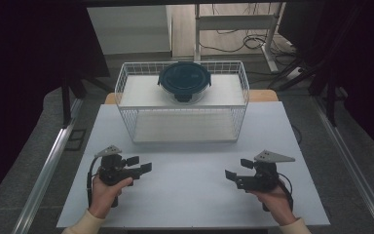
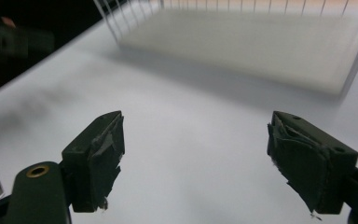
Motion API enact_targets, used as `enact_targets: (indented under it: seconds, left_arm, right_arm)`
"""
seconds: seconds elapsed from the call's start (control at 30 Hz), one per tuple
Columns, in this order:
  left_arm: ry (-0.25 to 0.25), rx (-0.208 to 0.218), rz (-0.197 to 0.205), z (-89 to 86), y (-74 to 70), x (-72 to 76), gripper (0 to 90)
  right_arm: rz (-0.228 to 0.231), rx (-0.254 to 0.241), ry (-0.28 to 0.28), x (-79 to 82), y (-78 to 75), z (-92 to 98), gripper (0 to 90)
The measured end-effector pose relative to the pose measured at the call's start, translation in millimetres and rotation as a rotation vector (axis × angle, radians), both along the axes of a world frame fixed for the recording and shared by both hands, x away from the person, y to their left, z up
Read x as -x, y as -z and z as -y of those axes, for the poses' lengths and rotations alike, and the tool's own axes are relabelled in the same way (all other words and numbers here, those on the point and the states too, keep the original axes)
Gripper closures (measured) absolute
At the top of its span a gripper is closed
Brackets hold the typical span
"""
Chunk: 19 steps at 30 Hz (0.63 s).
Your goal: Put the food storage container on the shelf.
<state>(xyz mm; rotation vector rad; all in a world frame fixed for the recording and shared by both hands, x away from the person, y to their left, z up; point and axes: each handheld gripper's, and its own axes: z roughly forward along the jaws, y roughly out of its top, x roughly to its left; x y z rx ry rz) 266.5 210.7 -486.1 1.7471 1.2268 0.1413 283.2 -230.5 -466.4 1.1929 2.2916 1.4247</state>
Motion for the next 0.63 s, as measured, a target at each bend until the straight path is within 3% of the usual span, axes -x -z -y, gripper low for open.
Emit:
enact_targets:
  seconds: [0.1,0.13,0.37,0.63]
  left_arm:
    - [0.014,0.025,-0.030,0.6,7.3,1.2,27.9]
    - [0.018,0.011,-0.028,2.1,8.5,2.1,27.9]
    - [0.040,-0.004,-0.024,3.8,13.3,3.0,28.1]
    - [0.033,0.004,-0.022,2.0,14.8,3.0,28.0]
  right_arm:
    - [-0.036,0.013,0.015,4.3,14.9,2.4,18.3]
    - [-0.037,0.017,0.020,4.8,16.0,2.3,18.3]
    - [-0.008,0.073,0.032,4.9,21.5,-1.6,17.5]
    - [0.007,0.063,0.058,3.9,21.0,2.2,17.5]
